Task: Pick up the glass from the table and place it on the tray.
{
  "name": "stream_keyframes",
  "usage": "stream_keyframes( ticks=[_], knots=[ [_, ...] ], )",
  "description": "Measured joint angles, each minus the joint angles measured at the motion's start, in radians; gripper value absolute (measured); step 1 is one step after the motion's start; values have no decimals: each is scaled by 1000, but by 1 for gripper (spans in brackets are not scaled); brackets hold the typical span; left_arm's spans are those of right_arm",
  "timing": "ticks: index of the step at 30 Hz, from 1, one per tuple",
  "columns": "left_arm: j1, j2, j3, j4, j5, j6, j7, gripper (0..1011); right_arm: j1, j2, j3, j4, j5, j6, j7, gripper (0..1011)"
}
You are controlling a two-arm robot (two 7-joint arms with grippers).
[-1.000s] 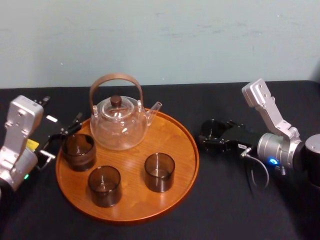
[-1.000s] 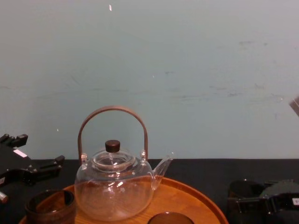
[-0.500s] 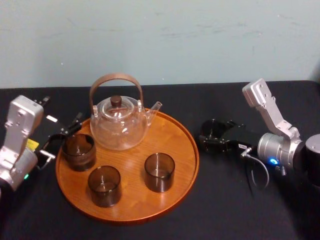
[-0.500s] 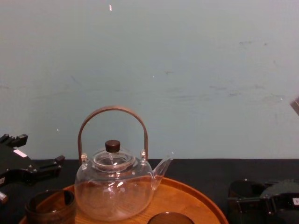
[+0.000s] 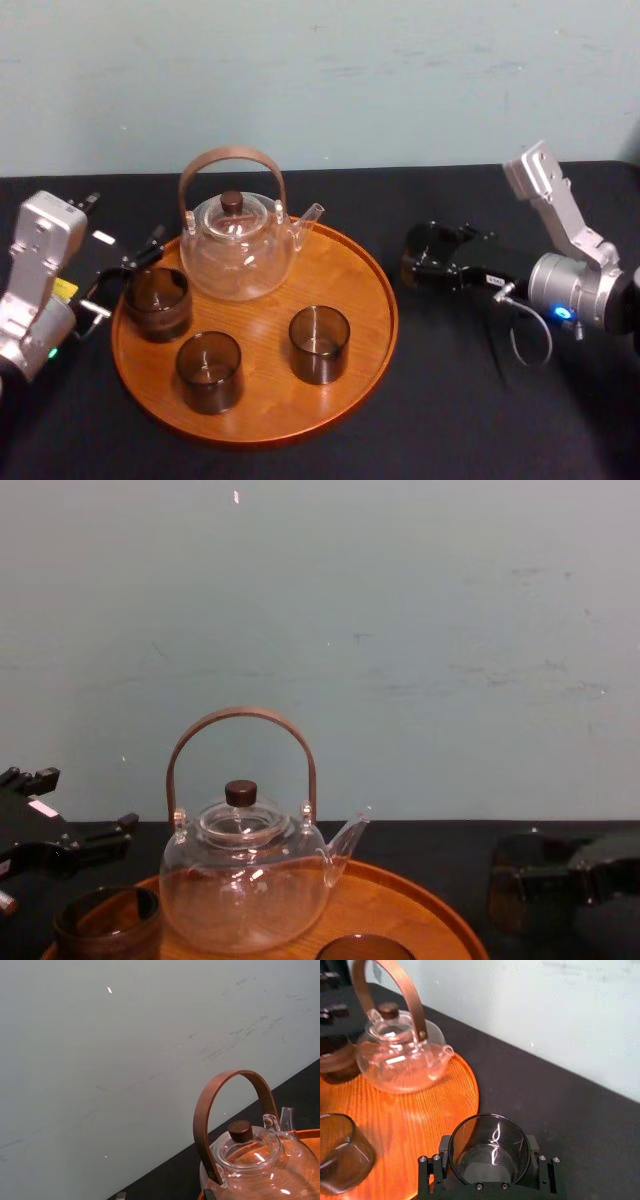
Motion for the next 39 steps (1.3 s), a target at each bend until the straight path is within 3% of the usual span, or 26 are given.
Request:
stream_keyframes(
  ticks=[6, 12, 28, 39],
  knots=[
    [0, 0, 0, 0, 0, 0, 0, 1001, 6, 12, 0, -32, 6, -8, 9, 905],
    [0, 0, 0, 0, 0, 0, 0, 1001, 36, 9, -25, -37, 3, -23, 35, 905],
    [0, 0, 0, 0, 0, 0, 0, 1001, 124, -53, -115, 33, -9, -67, 98, 905],
    [0, 0, 0, 0, 0, 0, 0, 1001, 149, -78, -156, 81, -18, -76, 116, 905]
  ],
)
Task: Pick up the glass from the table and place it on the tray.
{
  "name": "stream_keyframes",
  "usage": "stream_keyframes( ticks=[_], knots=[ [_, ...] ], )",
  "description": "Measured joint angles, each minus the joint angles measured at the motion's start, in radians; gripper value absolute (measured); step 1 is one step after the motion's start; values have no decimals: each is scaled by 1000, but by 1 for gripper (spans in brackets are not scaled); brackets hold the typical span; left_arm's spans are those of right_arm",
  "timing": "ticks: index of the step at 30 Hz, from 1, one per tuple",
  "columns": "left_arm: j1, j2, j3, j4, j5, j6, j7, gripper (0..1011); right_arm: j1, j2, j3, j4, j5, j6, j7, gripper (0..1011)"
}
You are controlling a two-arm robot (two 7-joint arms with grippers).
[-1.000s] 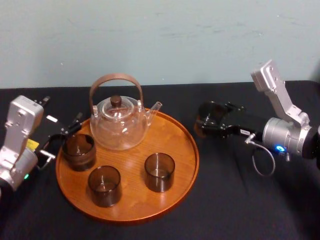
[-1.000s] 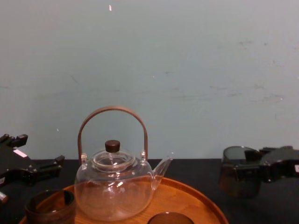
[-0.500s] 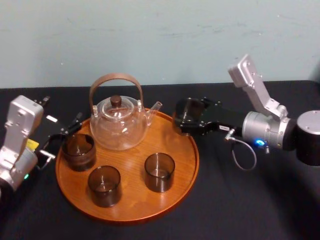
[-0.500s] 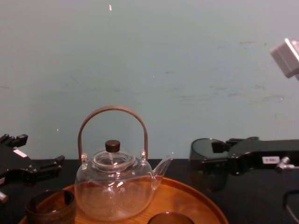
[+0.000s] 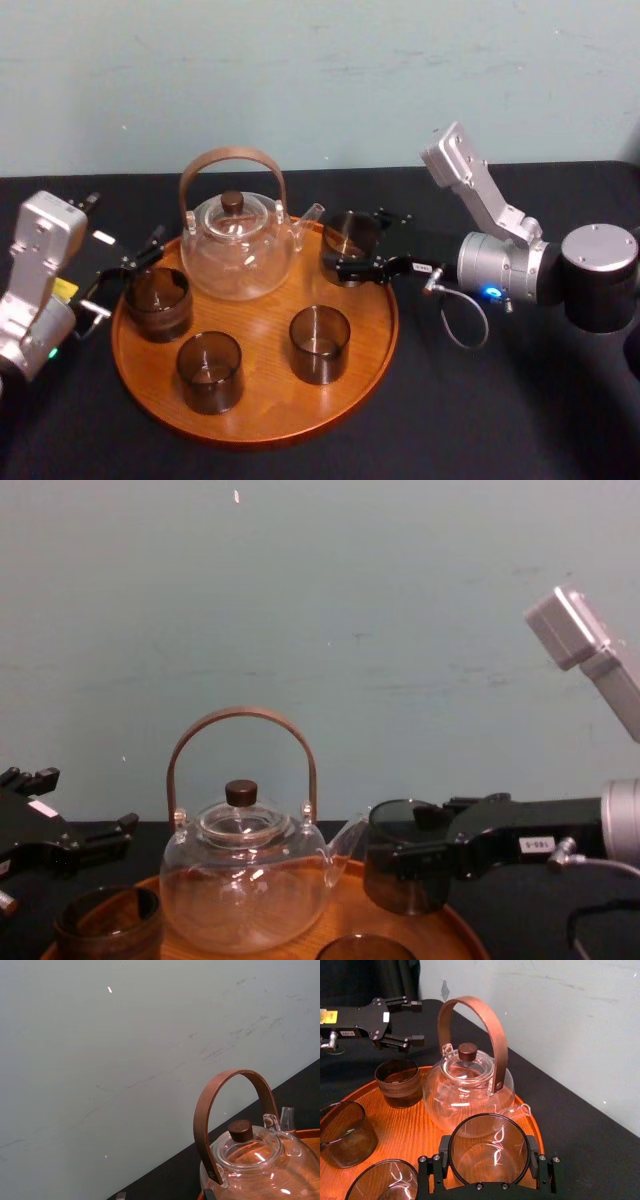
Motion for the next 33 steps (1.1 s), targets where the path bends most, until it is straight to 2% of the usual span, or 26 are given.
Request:
stream_keyframes(
  ticks=[15, 33],
  knots=[
    [0, 0, 0, 0, 0, 0, 0, 1002, 13, -15, -18, 58, -14, -1, 0, 905],
    [0, 0, 0, 0, 0, 0, 0, 1001, 20, -26, -21, 84, -23, -1, 2, 905]
  ],
)
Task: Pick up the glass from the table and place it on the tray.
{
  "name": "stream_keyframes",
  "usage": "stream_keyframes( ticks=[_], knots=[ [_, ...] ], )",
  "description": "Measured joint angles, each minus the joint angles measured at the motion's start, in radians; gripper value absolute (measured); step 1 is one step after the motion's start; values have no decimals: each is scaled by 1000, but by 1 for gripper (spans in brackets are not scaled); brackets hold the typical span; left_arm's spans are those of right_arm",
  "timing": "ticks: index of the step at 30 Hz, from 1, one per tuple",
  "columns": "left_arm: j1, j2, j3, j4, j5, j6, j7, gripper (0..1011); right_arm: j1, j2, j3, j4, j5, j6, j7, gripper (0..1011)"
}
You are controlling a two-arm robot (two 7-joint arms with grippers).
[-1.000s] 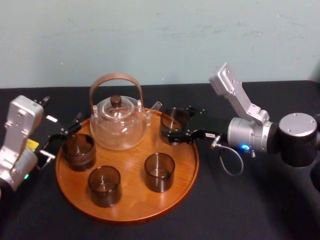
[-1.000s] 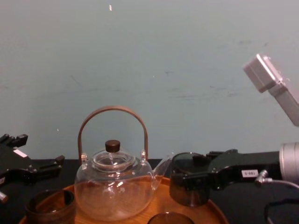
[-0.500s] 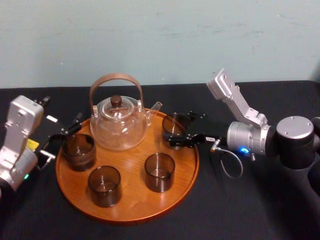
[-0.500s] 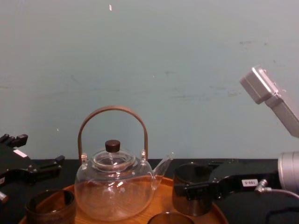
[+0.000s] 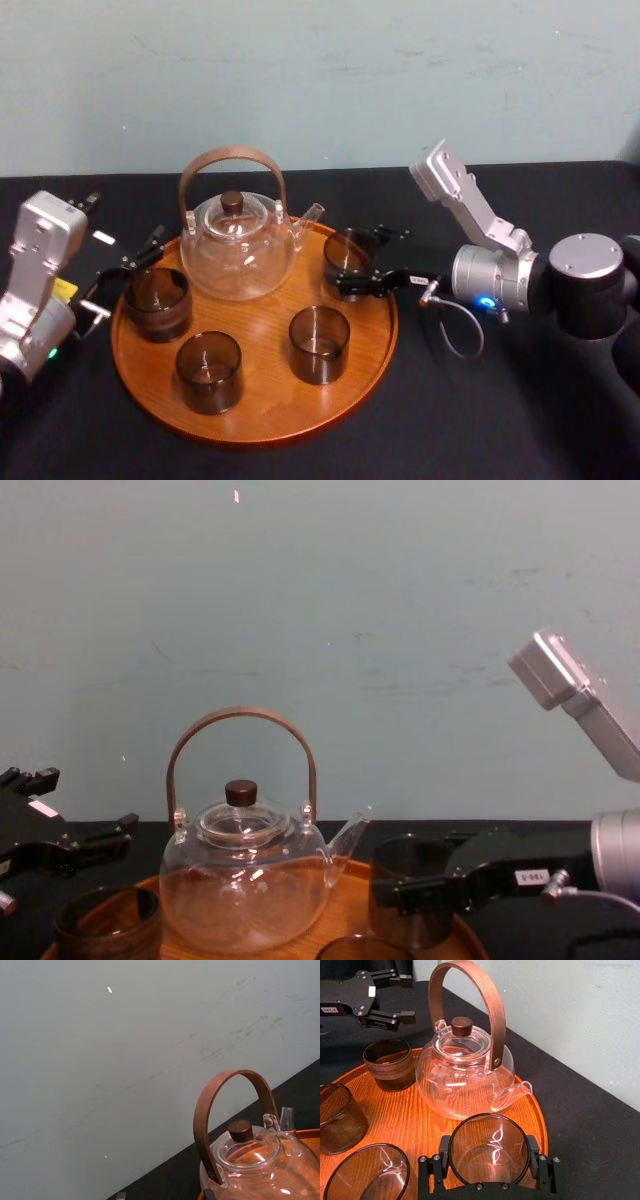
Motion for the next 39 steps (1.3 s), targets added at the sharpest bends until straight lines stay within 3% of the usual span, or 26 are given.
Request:
stream_keyframes(
  ticks=[32, 39],
  knots=[
    [0, 0, 0, 0, 0, 0, 0, 1001, 4, -9, -4, 17, -11, 3, 0, 905],
    [0, 0, 0, 0, 0, 0, 0, 1002, 4, -9, -4, 16, -10, 3, 0, 1002]
  ],
)
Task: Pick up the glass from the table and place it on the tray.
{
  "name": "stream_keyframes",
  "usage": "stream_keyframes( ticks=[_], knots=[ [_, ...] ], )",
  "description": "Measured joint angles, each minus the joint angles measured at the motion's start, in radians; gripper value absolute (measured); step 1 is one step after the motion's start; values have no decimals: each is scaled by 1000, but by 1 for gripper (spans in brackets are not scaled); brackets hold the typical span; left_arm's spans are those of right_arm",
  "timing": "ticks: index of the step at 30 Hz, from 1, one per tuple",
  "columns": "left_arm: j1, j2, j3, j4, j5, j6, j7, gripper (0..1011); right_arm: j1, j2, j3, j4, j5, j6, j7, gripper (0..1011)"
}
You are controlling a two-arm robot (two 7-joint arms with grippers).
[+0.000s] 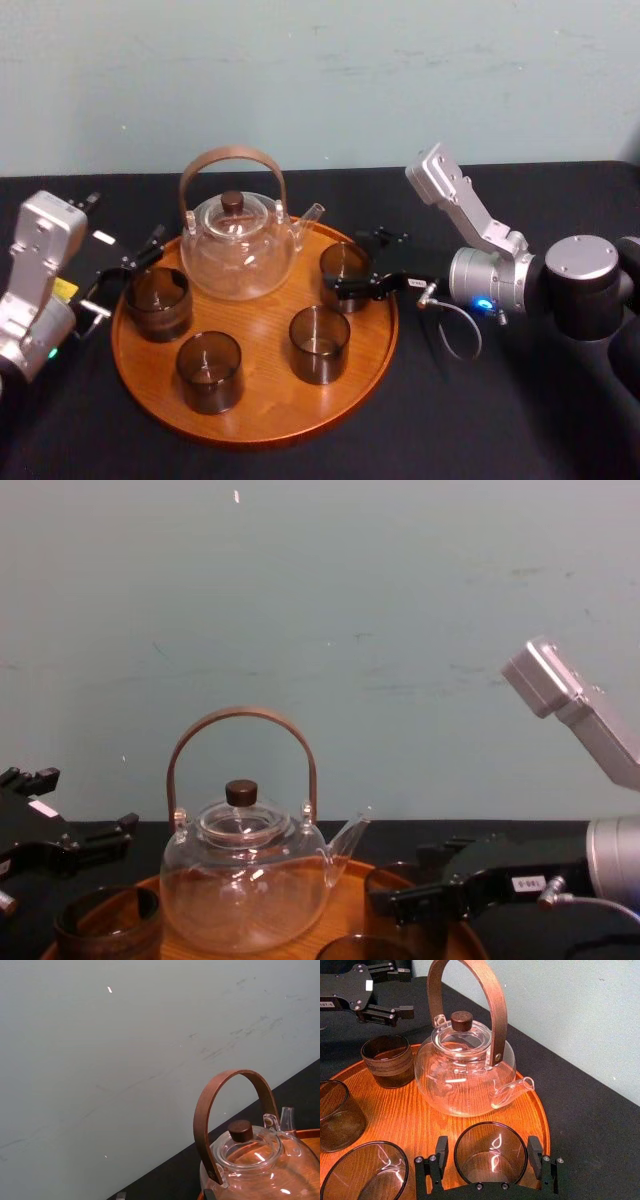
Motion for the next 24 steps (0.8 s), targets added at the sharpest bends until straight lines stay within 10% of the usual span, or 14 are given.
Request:
stream_keyframes(
  ticks=[24],
  knots=[
    [0, 0, 0, 0, 0, 0, 0, 1001, -8, 11, 8, -12, 12, 0, 12, 1002]
  ],
)
